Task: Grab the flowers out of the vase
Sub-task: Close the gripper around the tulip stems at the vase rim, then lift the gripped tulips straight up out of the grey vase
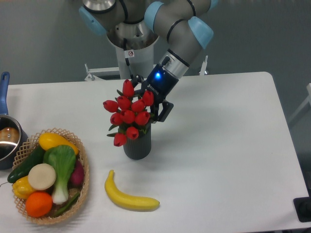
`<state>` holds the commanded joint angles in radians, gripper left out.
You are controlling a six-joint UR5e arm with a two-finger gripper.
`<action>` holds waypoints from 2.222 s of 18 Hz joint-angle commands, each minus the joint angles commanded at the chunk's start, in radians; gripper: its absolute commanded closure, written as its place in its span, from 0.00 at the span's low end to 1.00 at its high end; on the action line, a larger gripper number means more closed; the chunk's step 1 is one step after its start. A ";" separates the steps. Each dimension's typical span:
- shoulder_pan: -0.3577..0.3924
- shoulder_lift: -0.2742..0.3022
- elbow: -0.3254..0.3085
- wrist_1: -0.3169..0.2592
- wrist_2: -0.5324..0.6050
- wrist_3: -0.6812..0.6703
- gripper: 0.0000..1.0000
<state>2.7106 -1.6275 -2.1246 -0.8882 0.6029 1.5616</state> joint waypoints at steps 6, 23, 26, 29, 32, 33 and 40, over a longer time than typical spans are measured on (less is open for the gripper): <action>-0.015 -0.018 0.014 0.000 -0.021 -0.008 0.00; -0.017 -0.017 0.026 0.000 -0.064 -0.020 0.57; -0.012 -0.011 0.043 0.000 -0.072 -0.058 0.57; -0.008 -0.003 0.067 0.002 -0.086 -0.138 0.57; -0.005 0.015 0.072 0.002 -0.118 -0.164 0.57; -0.003 0.024 0.075 0.000 -0.121 -0.175 0.57; -0.003 0.080 0.135 -0.006 -0.159 -0.353 0.57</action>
<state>2.7075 -1.5478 -1.9896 -0.8943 0.4435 1.2089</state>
